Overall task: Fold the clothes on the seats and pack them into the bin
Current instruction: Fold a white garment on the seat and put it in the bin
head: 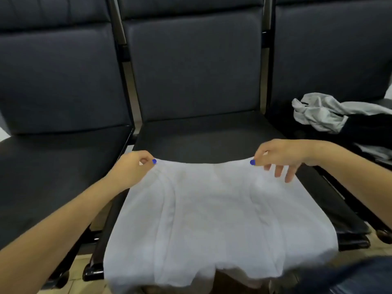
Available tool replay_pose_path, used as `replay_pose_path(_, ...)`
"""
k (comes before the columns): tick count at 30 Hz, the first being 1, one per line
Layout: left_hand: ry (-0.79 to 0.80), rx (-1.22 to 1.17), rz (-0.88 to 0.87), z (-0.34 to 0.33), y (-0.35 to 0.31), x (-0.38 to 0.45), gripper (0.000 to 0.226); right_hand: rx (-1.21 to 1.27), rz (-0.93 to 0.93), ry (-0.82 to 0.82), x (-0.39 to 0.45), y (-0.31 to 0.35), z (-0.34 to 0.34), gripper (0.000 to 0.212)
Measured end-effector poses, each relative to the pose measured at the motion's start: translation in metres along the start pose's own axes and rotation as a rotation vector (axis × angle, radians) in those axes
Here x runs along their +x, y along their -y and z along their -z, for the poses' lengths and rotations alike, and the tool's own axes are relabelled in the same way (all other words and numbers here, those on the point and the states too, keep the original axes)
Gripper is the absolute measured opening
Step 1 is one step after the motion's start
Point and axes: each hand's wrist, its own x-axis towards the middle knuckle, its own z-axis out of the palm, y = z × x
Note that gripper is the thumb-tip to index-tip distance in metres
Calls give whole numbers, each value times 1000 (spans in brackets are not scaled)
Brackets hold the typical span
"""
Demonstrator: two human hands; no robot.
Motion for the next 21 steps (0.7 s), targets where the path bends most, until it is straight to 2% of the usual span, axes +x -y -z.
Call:
replay_pose_path(1,-85,12,34,-3,10,14,14,54,-35,-138,15,-6,6,29)
replay_pose_path(3,-159,35,140,-11,26,33,30,4,-129,-389,38,-19,9,40)
replay_pose_path(5,-187,17,245,-18,34,43,35,-59,-227,-508,59,-40,6,50)
replay_pose_path(7,-217,-2,285,-20,34,51,32,-60,-277,-537,72,-54,6,51)
replay_pose_path(10,-210,-16,339,-18,35,58,39,-22,-273,-525,80,-60,12,42)
replay_pose_path(14,-217,90,250,-19,39,63,10,39,-271,-568,81,-60,15,21)
replay_pose_path(16,-227,109,250,-18,39,66,12,158,-235,-601,80,-62,17,21)
replay_pose_path(18,-244,15,292,-17,37,71,14,318,-185,-640,79,-65,19,21)
replay_pose_path(21,-250,-268,400,-14,31,74,16,456,-142,-685,76,-68,23,18)
